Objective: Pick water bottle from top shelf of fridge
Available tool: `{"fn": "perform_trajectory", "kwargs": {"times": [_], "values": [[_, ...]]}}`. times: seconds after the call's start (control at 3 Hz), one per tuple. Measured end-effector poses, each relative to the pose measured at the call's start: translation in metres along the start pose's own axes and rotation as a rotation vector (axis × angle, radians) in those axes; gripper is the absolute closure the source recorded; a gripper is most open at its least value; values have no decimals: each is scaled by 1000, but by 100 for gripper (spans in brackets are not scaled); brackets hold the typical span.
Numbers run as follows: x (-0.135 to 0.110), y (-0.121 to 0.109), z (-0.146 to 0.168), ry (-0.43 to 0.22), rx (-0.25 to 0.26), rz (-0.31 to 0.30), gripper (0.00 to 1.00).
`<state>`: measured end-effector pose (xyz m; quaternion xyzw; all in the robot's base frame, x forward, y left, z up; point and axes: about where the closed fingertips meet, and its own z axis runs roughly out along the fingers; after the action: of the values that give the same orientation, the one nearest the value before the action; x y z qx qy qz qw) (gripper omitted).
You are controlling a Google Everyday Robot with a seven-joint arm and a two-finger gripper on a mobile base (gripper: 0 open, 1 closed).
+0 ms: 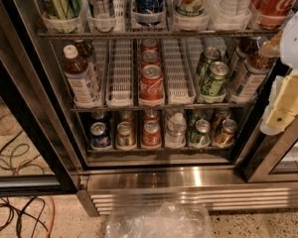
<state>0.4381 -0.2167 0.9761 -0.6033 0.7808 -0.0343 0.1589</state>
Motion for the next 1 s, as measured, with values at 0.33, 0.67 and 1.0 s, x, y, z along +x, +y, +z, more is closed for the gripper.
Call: {"fn": "perform_trajectory", "kwargs": {"times": [0.33, 0.67, 1.0], "values": [[0, 0, 0, 0, 0, 0, 0], [-2, -4, -1, -50, 60, 41, 0], [5, 26, 9, -163, 106, 133, 0]]}}
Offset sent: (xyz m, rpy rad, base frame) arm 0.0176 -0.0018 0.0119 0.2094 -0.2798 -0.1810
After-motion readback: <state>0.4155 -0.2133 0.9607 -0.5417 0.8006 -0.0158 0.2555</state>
